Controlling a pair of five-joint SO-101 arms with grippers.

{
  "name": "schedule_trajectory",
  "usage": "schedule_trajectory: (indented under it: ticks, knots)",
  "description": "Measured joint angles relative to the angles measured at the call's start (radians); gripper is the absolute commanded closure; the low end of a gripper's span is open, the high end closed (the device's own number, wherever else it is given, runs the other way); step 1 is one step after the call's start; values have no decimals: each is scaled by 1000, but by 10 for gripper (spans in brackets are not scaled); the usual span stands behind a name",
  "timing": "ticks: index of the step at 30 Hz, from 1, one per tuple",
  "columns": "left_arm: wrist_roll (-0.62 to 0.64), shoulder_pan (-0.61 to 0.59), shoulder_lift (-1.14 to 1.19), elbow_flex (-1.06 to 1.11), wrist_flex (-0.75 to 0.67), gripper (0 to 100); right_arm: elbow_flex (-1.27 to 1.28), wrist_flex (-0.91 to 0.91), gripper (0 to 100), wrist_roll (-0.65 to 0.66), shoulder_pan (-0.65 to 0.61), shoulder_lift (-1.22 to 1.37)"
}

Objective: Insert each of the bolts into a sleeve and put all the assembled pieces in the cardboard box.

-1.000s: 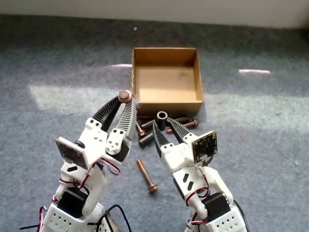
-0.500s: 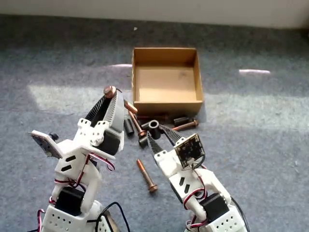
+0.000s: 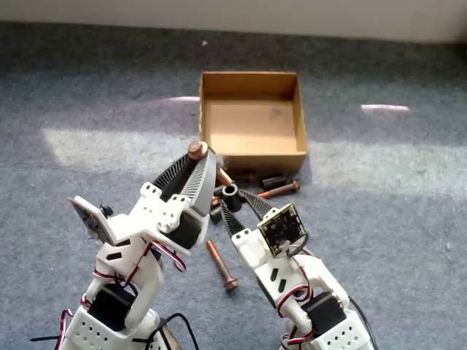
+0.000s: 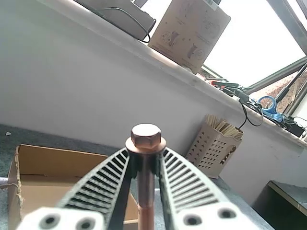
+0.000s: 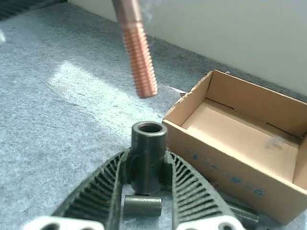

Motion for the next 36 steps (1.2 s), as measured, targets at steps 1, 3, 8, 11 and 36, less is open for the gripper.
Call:
schedule_trajectory:
  ticks: [1,3,8,11,36]
  knots:
    - [0,6,0,0,0,993,0,0,993,14,0,0]
    - [0,6,0,0,0,993,0,0,993,38,0,0]
    - [-60,37,0,8,0,993,0,0,993,57,0,0]
    - [-81,57,0,21,0,993,0,0,993,61,0,0]
    - [-163,57,-2,71,-9,993,0,0,993,63,37,2]
